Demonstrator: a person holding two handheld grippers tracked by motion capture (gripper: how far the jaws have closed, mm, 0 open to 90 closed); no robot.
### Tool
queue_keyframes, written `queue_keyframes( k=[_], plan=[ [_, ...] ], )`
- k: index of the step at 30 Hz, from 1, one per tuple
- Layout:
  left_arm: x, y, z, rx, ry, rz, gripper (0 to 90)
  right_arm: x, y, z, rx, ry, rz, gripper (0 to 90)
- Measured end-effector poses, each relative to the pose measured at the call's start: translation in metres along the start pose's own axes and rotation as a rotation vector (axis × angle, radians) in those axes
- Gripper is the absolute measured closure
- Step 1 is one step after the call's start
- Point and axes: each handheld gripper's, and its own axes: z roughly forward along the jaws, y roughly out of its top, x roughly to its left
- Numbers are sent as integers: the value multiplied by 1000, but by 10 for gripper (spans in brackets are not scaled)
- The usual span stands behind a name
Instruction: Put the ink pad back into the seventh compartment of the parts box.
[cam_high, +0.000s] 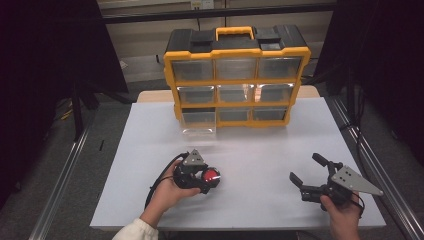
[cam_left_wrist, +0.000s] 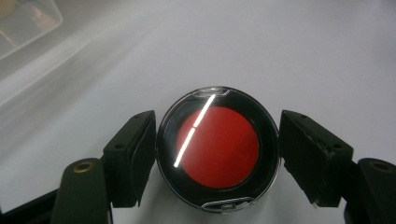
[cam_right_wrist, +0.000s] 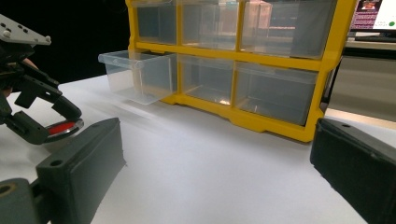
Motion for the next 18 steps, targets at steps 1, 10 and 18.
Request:
queue_keyframes(
  k=[1, 10, 18],
  plan=[
    [1, 1, -1, 8, 4, 0, 294, 0, 0, 0, -2, -1, 5, 22],
    [6, 9, -8, -30, 14, -24, 294, 0, 0, 0, 0, 3, 1, 23],
    [8, 15, -13, -51, 16, -35, 294, 0, 0, -1, 3, 7, -6, 23]
  ],
)
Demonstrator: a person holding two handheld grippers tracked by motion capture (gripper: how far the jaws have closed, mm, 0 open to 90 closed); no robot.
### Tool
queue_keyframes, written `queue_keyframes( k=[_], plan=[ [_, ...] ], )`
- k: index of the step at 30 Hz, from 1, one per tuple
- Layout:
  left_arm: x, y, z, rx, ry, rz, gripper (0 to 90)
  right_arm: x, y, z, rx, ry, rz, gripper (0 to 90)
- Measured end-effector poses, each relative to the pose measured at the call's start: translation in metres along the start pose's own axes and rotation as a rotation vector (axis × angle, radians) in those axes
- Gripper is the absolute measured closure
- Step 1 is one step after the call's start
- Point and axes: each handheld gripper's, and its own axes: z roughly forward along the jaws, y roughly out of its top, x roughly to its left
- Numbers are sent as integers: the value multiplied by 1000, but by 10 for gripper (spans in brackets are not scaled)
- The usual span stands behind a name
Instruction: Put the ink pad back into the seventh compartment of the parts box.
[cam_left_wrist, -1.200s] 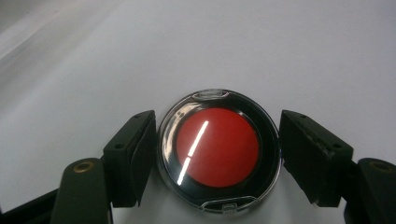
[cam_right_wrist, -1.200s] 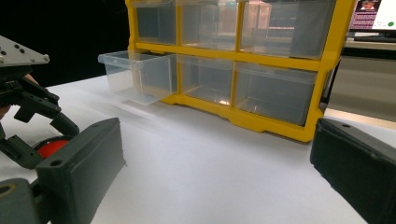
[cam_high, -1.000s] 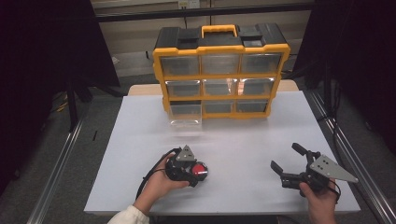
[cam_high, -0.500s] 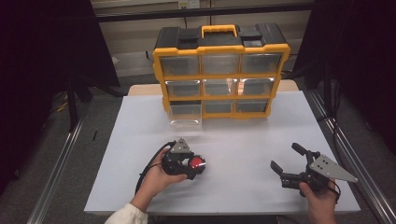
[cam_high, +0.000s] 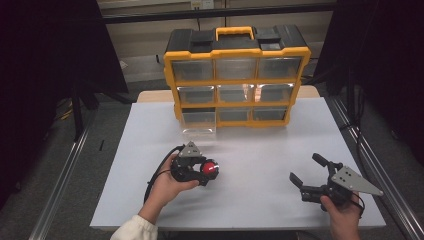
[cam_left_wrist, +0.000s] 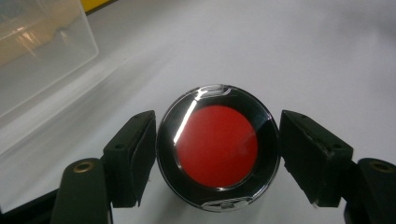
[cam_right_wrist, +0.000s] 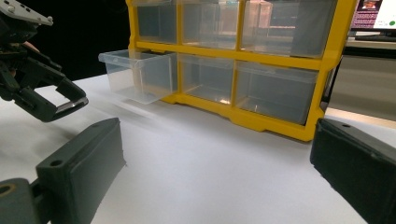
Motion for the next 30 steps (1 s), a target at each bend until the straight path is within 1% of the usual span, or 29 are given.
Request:
queue_keyframes(
  k=[1, 2, 4, 5, 8, 11, 12, 13, 14, 16, 17, 18, 19, 20, 22, 23, 24, 25, 26, 27, 28, 29, 30],
  plan=[
    [0, 0, 1, -19, -10, -9, 294, 0, 0, 0, 0, 1, 0, 23],
    [0, 1, -1, 6, 4, -5, 294, 0, 0, 0, 0, 0, 1, 22],
    [1, 2, 0, -11, -3, -10, 294, 0, 0, 0, 2, -1, 0, 22],
    [1, 3, -1, 1, 2, -12, 295, 0, 0, 0, 1, -3, 1, 22],
    [2, 5, -2, -15, -2, -11, 295, -1, 0, 0, 0, -3, 1, 22],
    [3, 6, -4, -10, 0, -8, 296, 0, 0, 0, -2, -3, 2, 22],
    [3, 6, -4, -19, -4, -10, 296, -1, 0, 0, 0, 0, 2, 22],
    [3, 7, -4, -12, -1, -8, 296, 0, 0, 0, -2, -6, 5, 22],
    [3, 7, -4, -17, -1, -6, 296, 0, 0, 0, -2, -6, 3, 22],
    [3, 7, -4, -21, -4, -19, 296, 0, 0, 0, -2, -8, 5, 22],
    [3, 8, -4, -23, -5, -16, 296, 0, 0, 0, -6, -7, 8, 22],
    [3, 8, -5, -16, -3, -16, 296, 0, 0, 0, -6, -7, 8, 22],
    [4, 9, -5, -22, -3, -20, 296, 0, 0, 0, -7, -9, 10, 22],
    [4, 9, -7, -13, 7, -18, 296, 0, 0, 0, -7, -10, 12, 22],
    [5, 10, -7, -24, 3, -22, 296, 0, 0, 0, -6, -8, 10, 22],
    [6, 10, -9, -16, 10, -20, 296, 0, 0, 0, -6, -8, 10, 22],
    [6, 10, -8, -27, 2, -24, 296, 0, 0, 0, -6, -7, 10, 22],
    [7, 10, -8, -31, 7, -26, 296, 0, 0, 0, -5, -8, 10, 22],
    [7, 11, -10, -14, 12, -22, 297, 0, 0, 0, -5, -8, 11, 22],
    [8, 12, -10, -28, 8, -27, 296, 0, 0, 0, -4, -6, 8, 22],
    [8, 13, -11, -23, 15, -25, 296, 0, 0, 0, -5, -8, 11, 22],
    [9, 13, -11, -29, 10, -26, 296, 0, 0, 0, -3, -10, 11, 22],
    [9, 15, -12, -23, 19, -23, 297, 0, 0, 0, -3, -10, 11, 22]
  ],
)
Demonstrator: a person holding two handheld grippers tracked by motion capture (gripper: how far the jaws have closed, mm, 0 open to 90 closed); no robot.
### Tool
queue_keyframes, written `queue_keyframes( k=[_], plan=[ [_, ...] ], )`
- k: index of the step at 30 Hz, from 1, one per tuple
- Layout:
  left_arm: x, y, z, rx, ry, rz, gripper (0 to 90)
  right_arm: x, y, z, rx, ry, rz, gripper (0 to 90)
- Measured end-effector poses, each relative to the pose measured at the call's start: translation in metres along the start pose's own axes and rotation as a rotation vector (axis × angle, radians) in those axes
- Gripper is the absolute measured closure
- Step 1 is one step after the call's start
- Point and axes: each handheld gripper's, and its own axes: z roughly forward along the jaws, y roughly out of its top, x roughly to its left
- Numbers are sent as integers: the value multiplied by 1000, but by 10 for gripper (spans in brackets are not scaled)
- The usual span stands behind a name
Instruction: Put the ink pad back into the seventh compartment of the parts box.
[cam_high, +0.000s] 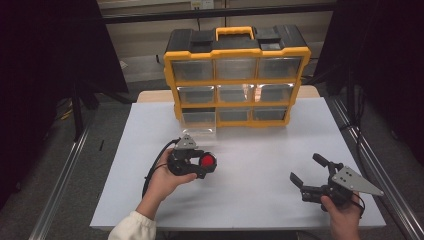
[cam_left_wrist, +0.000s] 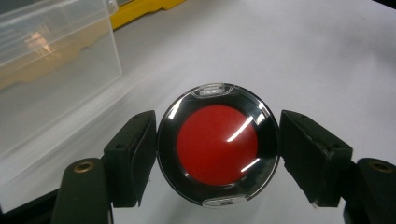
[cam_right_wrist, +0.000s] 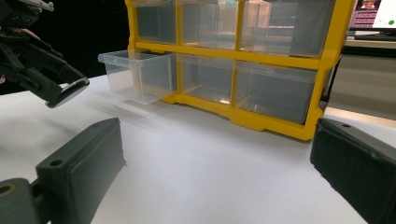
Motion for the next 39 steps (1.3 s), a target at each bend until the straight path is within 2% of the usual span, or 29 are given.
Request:
queue_keyframes(
  k=[1, 2, 3, 4, 8, 10, 11, 13, 14, 20, 21, 22, 23, 25, 26, 29, 39],
  plan=[
    [0, 0, 0, -14, 2, -3, 296, 0, 0, 0, 0, 0, 1, 22],
    [1, 2, -1, 1, 4, 0, 296, 0, 0, 0, 1, 1, -1, 22],
    [0, 2, -1, -2, 28, -2, 297, 0, 0, 0, 0, 4, -2, 22],
    [1, 3, -2, -2, 2, -4, 296, 0, 0, 0, 0, 0, 2, 22],
    [2, 5, -2, -3, 5, -8, 296, 0, 0, 0, -2, 5, 3, 22],
    [3, 6, -1, -22, 4, -12, 297, 0, 0, 0, 0, 3, 2, 22],
    [3, 7, -2, -7, 8, -13, 297, 0, 0, 0, -2, 6, 1, 22],
    [3, 7, -1, -29, 3, -20, 296, 0, 0, 0, -1, 3, 2, 22],
    [3, 8, -2, -24, 1, -22, 297, 0, 0, 0, -1, 4, 1, 22],
    [5, 12, -5, -8, 15, -19, 297, 0, 0, -1, -2, 2, 2, 22],
    [4, 13, -5, -14, 23, -18, 297, 0, 0, -1, -2, 2, 2, 22],
    [5, 14, -5, -23, 13, -15, 296, 0, 0, -1, -2, 2, 2, 22],
    [5, 15, -6, -9, 23, -15, 297, 0, 0, -1, -2, 2, 2, 22],
    [5, 17, -7, -24, 21, -13, 297, 0, 0, -1, -2, 2, 2, 22],
    [5, 18, -8, -15, 26, -13, 297, 0, 0, -1, 0, 0, 2, 22],
    [6, 20, -9, -33, 24, -17, 297, 0, 0, -1, 1, -1, 3, 22],
    [9, 28, -13, -31, 33, -18, 297, 0, 0, -1, 0, 0, 4, 22]
  ],
)
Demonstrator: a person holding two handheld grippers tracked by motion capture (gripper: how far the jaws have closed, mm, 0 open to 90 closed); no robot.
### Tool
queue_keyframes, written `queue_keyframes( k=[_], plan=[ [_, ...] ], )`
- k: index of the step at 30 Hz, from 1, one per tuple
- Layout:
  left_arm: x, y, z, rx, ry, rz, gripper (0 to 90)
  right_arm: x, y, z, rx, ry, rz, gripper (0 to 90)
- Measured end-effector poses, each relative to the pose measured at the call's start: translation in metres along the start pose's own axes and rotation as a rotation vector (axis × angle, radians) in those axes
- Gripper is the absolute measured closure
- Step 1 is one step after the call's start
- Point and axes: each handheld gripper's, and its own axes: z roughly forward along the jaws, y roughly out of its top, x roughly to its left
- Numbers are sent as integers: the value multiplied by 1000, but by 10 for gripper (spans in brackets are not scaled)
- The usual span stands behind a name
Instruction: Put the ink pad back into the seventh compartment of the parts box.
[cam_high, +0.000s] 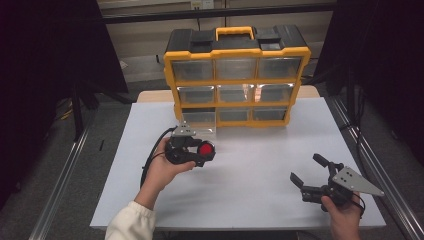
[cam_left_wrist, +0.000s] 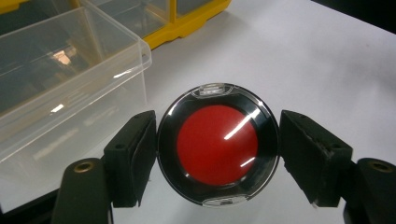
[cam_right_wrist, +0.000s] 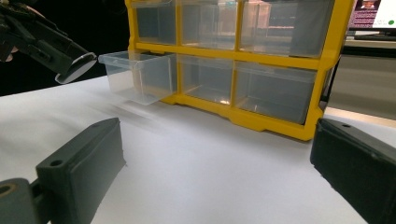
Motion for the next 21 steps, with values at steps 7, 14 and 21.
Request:
queue_keyframes(
  k=[7, 14, 21],
  plan=[
    [2, 5, 0, -9, -1, -2, 297, 0, 0, 0, -4, 4, 0, 22],
    [4, 10, -2, -9, 7, -5, 297, 0, 0, 0, -2, 4, 1, 22],
    [7, 15, -2, -8, 15, -4, 297, 0, 0, 0, -3, 6, 1, 22]
  ],
)
